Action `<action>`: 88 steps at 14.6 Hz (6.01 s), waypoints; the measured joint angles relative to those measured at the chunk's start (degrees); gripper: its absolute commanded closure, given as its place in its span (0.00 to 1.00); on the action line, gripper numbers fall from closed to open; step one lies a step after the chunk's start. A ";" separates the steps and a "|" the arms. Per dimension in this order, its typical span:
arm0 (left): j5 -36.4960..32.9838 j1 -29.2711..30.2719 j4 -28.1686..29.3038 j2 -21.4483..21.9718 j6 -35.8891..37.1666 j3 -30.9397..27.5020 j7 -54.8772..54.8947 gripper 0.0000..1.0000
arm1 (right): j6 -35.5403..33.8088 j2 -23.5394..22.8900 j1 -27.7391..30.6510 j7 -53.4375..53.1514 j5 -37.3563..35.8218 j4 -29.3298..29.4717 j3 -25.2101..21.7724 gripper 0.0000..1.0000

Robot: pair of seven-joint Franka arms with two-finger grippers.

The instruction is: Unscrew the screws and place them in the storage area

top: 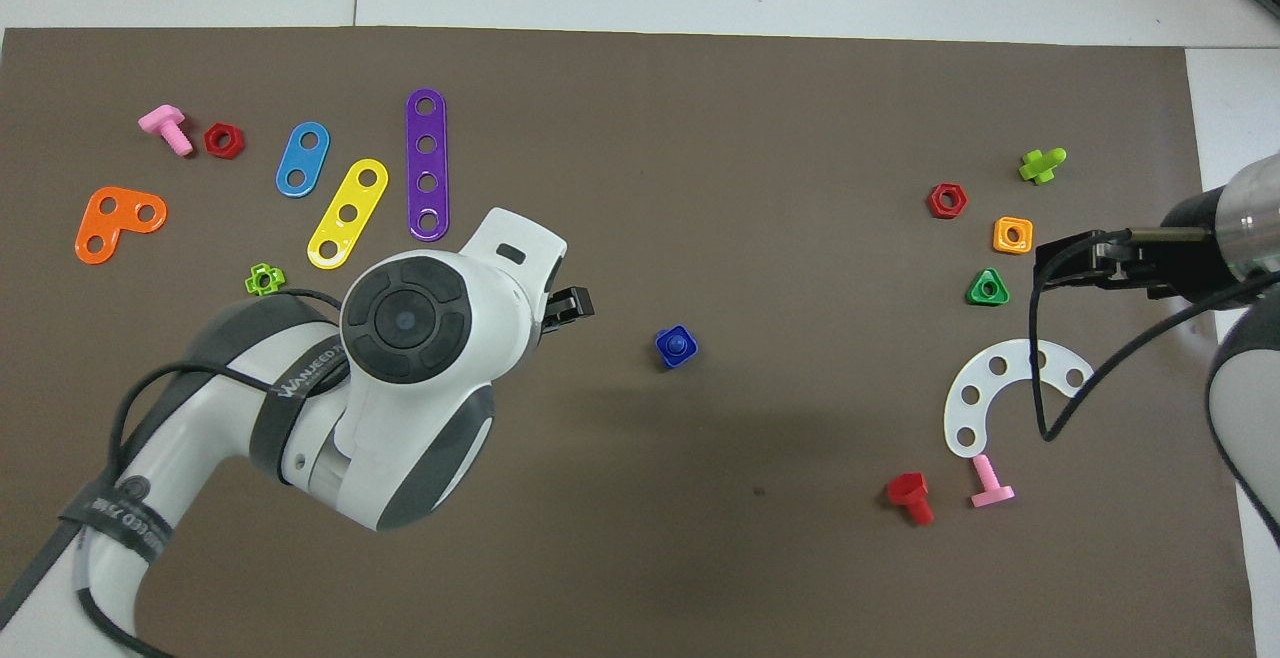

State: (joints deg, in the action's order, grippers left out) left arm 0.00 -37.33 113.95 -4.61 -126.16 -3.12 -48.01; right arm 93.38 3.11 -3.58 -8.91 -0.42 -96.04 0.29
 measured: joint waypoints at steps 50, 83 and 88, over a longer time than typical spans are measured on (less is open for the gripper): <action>7.97 -2.19 -26.63 -20.17 10.05 -1.79 -8.09 1.00 | 0.00 0.02 0.00 0.00 0.00 -0.03 0.00 0.00; 5.59 24.41 -6.40 4.36 22.07 -5.68 54.62 0.00 | 20.34 -8.16 -22.03 -23.75 -1.99 -11.10 1.52 0.05; 1.02 27.32 -6.32 12.70 28.90 -5.81 54.56 0.00 | 28.91 -15.76 -26.12 -24.82 -3.39 -11.21 1.47 0.15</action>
State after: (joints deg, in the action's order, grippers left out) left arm 1.02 -10.02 107.62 8.09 -97.26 -8.93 6.55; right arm 122.29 -12.65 -29.70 -33.73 -3.80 -107.25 1.76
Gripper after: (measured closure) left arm 0.000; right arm 0.062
